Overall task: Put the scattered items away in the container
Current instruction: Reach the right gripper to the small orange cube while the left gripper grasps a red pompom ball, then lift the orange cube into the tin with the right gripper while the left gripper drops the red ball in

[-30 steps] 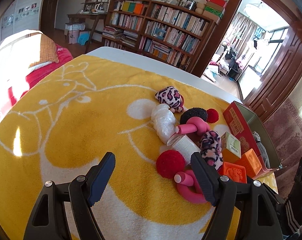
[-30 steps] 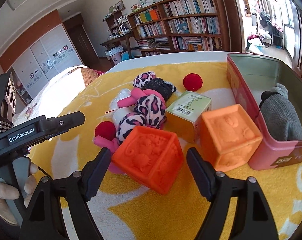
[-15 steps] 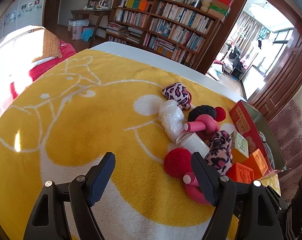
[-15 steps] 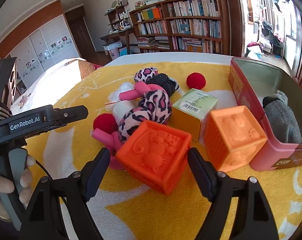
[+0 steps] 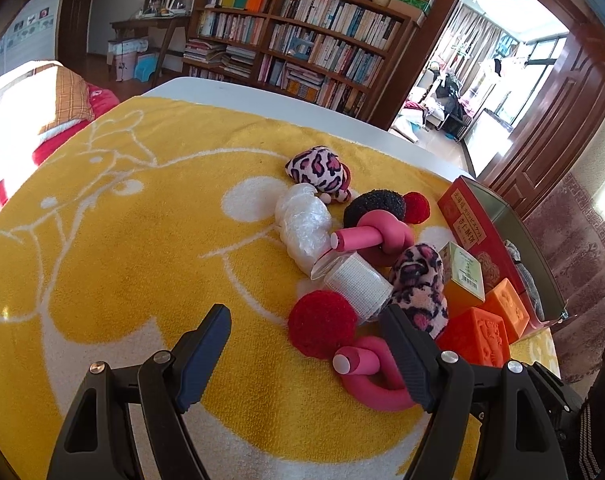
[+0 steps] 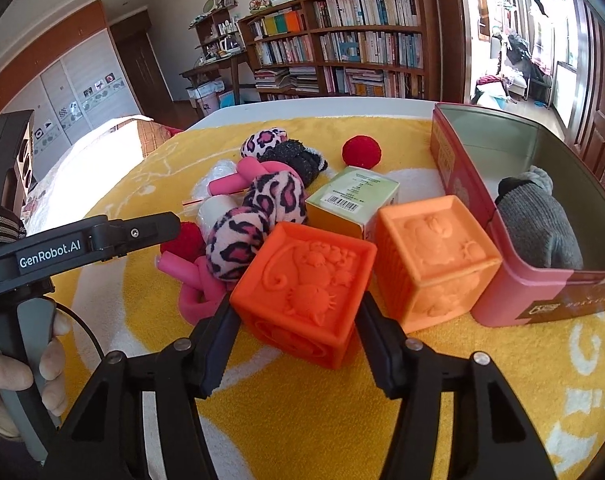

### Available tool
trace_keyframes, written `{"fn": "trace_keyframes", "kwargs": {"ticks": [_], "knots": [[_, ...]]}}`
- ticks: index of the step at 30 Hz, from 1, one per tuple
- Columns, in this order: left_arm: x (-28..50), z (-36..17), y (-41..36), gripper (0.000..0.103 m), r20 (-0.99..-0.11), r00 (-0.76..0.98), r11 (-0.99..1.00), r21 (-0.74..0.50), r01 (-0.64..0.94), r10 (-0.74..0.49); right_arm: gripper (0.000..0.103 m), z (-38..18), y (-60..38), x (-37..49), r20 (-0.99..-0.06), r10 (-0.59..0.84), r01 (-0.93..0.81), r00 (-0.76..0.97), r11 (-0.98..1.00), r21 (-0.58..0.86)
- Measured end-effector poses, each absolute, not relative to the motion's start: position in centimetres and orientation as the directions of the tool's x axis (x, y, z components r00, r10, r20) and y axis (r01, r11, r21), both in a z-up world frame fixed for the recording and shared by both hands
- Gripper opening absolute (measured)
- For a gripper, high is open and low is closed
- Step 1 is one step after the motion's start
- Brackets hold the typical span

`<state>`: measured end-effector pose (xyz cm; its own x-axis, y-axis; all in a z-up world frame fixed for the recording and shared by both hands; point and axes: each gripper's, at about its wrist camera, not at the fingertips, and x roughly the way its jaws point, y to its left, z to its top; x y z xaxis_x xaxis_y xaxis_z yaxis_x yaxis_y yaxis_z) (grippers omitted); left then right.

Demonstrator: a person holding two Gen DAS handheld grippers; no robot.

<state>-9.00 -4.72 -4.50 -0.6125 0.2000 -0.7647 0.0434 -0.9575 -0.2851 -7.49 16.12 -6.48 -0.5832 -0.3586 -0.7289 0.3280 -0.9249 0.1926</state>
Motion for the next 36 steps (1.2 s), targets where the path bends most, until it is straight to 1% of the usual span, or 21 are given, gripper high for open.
{"fn": "trace_keyframes", "kwargs": {"ticks": [3,4,5,6,8,9,10,14,16,26,32,36], "knots": [[-9.7,-5.1,-4.1,0.079,-0.773,-0.6,-0.963,-0.27,0.019,0.205,0.062,-6.5,15.9,-7.5,-0.729,-0.356,0.331,-0.584,-0.925,0.186],[-9.9,-5.4,-3.9,0.074,-0.778,-0.594,-0.964,-0.264,0.013,0.205,0.062,-6.5,15.9,-7.5,-0.729,-0.354,0.332,-0.586,-0.925,0.182],[-10.1,-5.8,-3.7,0.063,-0.785,-0.583,-0.965,-0.263,0.004,0.212,0.062,-6.5,15.9,-7.5,-0.729,-0.352,0.333,-0.587,-0.926,0.179],[-10.2,-6.2,-3.7,0.059,-0.789,-0.571,-0.962,-0.271,-0.004,0.225,0.062,-6.6,15.9,-7.4,-0.729,-0.351,0.334,-0.588,-0.926,0.177],[-10.2,-6.6,-3.8,0.048,-0.785,-0.569,-0.956,-0.294,-0.006,0.245,0.062,-6.6,15.9,-7.5,-0.728,-0.351,0.332,-0.589,-0.926,0.178],[-10.2,-6.6,-3.9,0.046,-0.782,-0.571,-0.954,-0.299,-0.006,0.248,0.062,-6.6,16.0,-7.4,-0.726,-0.351,0.331,-0.591,-0.927,0.179],[-10.1,-6.5,-4.0,0.039,-0.78,-0.574,-0.954,-0.301,-0.005,0.249,0.062,-6.6,16.1,-7.4,-0.725,-0.352,0.33,-0.592,-0.927,0.181],[-9.7,-6.0,-4.3,0.038,-0.767,-0.589,-0.949,-0.314,-0.002,0.255,0.061,-6.2,16.7,-7.3,-0.704,-0.364,0.32,-0.61,-0.926,0.201],[-9.5,-5.6,-4.3,0.038,-0.759,-0.597,-0.948,-0.318,-0.005,0.258,0.058,-5.8,17.1,-7.2,-0.688,-0.37,0.316,-0.625,-0.925,0.212],[-8.7,-2.2,-2.9,0.038,-0.702,-0.647,-0.939,-0.338,-0.064,0.297,0.058,-3.8,18.9,-6.7,-0.612,-0.415,0.309,-0.673,-0.91,0.277],[-8.6,-1.0,-1.6,0.038,-0.686,-0.651,-0.933,-0.345,-0.101,0.324,0.057,-1.7,20.8,-6.0,-0.528,-0.427,0.298,-0.734,-0.901,0.314],[-8.9,-0.1,-0.5,0.038,-0.668,-0.656,-0.924,-0.358,-0.132,0.353,0.056,-0.4,23.4,-5.8,-0.464,-0.38,0.235,-0.8,-0.91,0.341]]}}
